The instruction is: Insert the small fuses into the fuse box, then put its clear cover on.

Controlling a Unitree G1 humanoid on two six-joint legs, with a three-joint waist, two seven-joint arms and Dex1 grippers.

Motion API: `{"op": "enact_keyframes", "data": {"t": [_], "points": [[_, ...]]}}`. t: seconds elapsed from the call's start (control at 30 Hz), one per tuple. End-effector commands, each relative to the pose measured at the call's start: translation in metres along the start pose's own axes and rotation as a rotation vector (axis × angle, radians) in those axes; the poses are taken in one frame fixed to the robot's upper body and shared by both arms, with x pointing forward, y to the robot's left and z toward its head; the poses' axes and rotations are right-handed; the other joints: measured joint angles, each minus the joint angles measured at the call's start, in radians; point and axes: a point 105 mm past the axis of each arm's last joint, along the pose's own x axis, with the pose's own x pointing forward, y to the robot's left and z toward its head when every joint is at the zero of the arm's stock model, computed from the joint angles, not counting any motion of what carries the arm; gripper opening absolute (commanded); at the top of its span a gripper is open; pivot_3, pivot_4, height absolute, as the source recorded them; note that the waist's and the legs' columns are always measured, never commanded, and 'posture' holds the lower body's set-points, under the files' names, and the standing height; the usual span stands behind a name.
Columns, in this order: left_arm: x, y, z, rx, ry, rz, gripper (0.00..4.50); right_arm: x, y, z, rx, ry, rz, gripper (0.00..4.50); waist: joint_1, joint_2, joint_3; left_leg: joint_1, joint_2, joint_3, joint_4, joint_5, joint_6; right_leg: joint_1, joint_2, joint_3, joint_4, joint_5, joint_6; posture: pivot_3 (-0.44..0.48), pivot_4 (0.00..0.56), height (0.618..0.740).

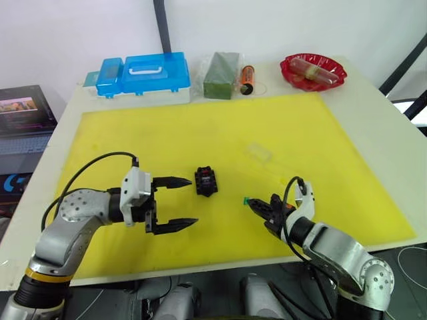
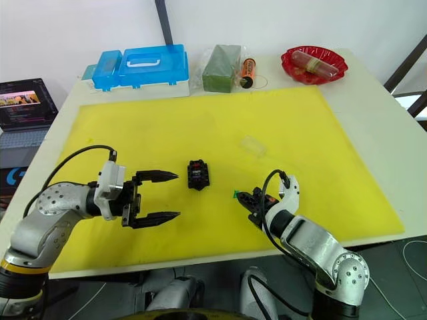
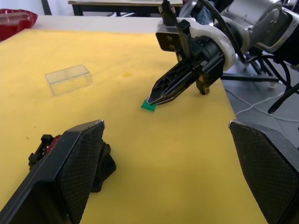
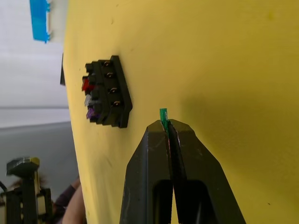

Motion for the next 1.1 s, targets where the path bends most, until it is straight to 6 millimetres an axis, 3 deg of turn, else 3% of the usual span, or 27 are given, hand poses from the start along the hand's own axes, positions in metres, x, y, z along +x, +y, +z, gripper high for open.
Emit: {"op": "enact_keyframes", "data": {"t": [0.03, 0.17, 0.27, 0.5, 0.63, 0.77, 0.9, 1.0, 1.1], "points": [[0.004, -0.003, 0.008, 0.029, -0.018, -0.013, 4.50, -0.001, 0.006, 0.000, 0.027, -0.009, 0.001, 0.02, 0.001, 0.000, 0.000, 0.000, 0.000, 0.000, 0.000, 0.000, 0.000, 0.000, 0.000, 0.000, 0.000, 0.000, 0.000, 0.000, 0.150, 0.740], [0.005, -0.003, 0.006, 0.027, -0.017, -0.004, 4.50, 0.000, 0.001, 0.000, 0.039, -0.009, -0.037, 0.02, 0.005, 0.000, 0.000, 0.000, 0.000, 0.000, 0.000, 0.000, 0.000, 0.000, 0.000, 0.000, 0.000, 0.000, 0.000, 0.000, 0.150, 0.740], [0.003, -0.004, 0.005, 0.025, -0.014, 0.002, 4.50, -0.001, -0.002, -0.001, 0.014, -0.001, -0.052, 0.72, 0.006, 0.000, 0.000, 0.000, 0.000, 0.000, 0.000, 0.000, 0.000, 0.000, 0.000, 0.000, 0.000, 0.000, 0.000, 0.000, 0.150, 0.740], [0.002, -0.010, 0.002, 0.017, -0.013, -0.004, 4.50, -0.016, -0.004, -0.004, -0.112, 0.022, -0.038, 3.04, 0.029, 0.000, 0.000, 0.000, 0.000, 0.000, 0.000, 0.000, 0.000, 0.001, 0.000, 0.000, -0.001, 0.000, 0.000, 0.000, 0.150, 0.740], [0.003, -0.016, -0.001, 0.008, -0.017, -0.022, 4.50, -0.033, -0.008, -0.001, -0.302, 0.117, 0.001, 4.38, 0.037, -0.001, 0.000, 0.000, -0.001, 0.000, 0.002, 0.000, 0.000, 0.004, 0.000, -0.001, -0.004, 0.000, 0.000, 0.000, 0.150, 0.740], [0.003, -0.022, -0.005, 0.008, -0.012, -0.042, 4.50, -0.056, 0.007, 0.021, -0.695, 0.383, 0.105, 4.47, 0.039, 0.005, 0.006, 0.003, 0.000, -0.001, 0.006, -0.002, 0.003, 0.015, 0.002, -0.004, -0.014, 0.004, 0.004, 0.000, 0.150, 0.740], [0.004, -0.023, -0.007, 0.009, -0.012, -0.047, 4.50, -0.056, 0.012, 0.045, -0.924, 0.492, 0.161, 4.47, 0.039, 0.004, 0.008, 0.003, 0.003, -0.001, 0.009, -0.003, 0.006, 0.017, 0.005, -0.006, -0.016, 0.004, 0.004, 0.000, 0.150, 0.740], [0.007, -0.024, -0.009, 0.012, -0.016, -0.055, 4.50, -0.040, 0.020, 0.062, -1.045, 0.559, 0.257, 4.47, 0.037, 0.003, 0.009, 0.001, 0.004, -0.002, 0.009, -0.004, 0.006, 0.016, 0.005, -0.009, -0.017, 0.004, 0.004, 0.000, 0.150, 0.740], [0.008, -0.025, -0.010, 0.017, -0.017, -0.062, 4.50, -0.025, 0.017, 0.068, -1.146, 0.647, 0.302, 3.88, 0.031, 0.002, 0.010, -0.001, 0.003, 0.000, 0.010, -0.004, 0.006, 0.015, 0.002, -0.008, -0.017, 0.005, 0.005, 0.000, 0.150, 0.740]]}}
